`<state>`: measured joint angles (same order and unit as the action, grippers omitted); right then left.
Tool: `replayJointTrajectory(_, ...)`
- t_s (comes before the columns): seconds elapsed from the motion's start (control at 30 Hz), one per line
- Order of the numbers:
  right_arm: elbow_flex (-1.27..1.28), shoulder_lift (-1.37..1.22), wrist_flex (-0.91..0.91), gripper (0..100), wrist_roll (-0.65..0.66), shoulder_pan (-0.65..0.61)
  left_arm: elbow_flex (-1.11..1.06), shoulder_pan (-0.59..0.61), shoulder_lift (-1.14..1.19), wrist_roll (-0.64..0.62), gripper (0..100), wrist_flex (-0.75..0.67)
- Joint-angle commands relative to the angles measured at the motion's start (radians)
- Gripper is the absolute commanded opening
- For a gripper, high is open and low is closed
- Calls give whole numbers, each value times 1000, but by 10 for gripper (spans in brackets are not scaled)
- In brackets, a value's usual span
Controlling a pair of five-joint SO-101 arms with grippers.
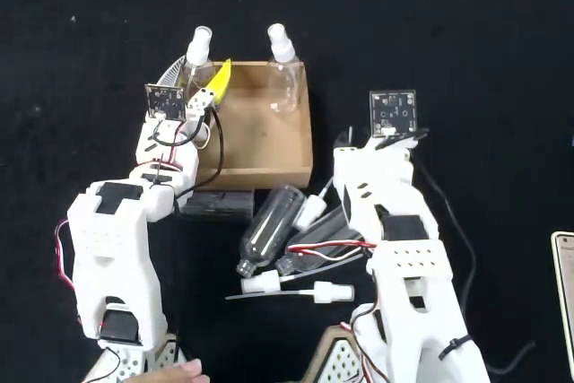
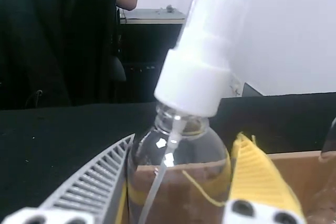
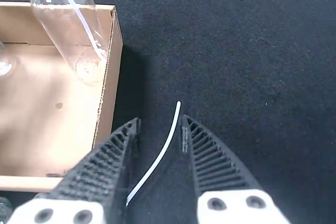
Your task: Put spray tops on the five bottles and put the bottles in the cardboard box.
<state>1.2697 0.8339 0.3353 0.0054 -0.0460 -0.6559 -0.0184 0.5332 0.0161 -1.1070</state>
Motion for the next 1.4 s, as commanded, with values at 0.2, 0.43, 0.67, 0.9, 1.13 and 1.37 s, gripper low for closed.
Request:
replayJointTrajectory(0.2,-7,38,-29,96,-6,23,47,2,-26,-8,377,87)
replayJointTrajectory(0.43,-7,38,-29,96,-6,23,12,2,-152,-2,313,95)
replayJointTrajectory(0.67,-8,38,-29,96,-6,23,-39,15,-331,-2,310,97)
replayJointTrajectory(0.9,-8,38,-29,96,-6,23,-28,8,-535,-2,310,273)
replayJointTrajectory(1.13,-8,38,-29,96,-6,21,-5,27,-836,-9,310,663)
replayJointTrajectory(1.37,-8,38,-29,96,-6,18,1,64,-1103,-18,309,1369)
